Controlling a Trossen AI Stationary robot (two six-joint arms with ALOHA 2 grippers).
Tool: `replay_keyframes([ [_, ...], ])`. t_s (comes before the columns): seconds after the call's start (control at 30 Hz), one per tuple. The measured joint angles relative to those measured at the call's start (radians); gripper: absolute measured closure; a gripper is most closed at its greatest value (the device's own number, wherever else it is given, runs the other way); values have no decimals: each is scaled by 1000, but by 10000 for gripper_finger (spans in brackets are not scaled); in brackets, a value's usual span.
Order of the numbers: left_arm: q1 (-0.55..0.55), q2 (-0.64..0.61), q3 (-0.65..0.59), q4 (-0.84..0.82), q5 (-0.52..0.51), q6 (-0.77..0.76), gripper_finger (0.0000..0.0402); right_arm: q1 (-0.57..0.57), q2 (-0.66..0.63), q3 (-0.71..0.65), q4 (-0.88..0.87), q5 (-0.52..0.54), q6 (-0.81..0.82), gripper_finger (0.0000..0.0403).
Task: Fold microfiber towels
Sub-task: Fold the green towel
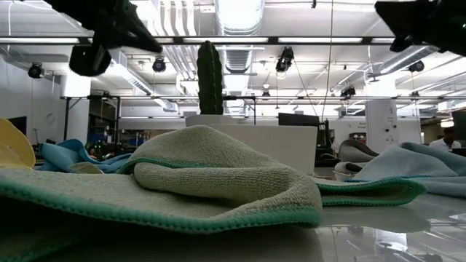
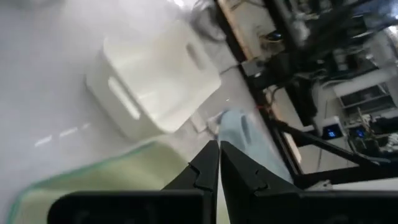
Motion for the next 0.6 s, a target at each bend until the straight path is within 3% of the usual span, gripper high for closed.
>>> replay_keyframes([
  [0.23, -4, 149, 8, -62, 160, -210, 402, 0, 0, 0, 47, 0, -12, 394],
  [0.4, -4, 236, 17, -87, 293, -255, 402, 0, 0, 0, 47, 0, -14, 394],
  [0.6, -3, 271, 44, -308, 362, -331, 402, 0, 0, 0, 36, -1, -17, 394],
])
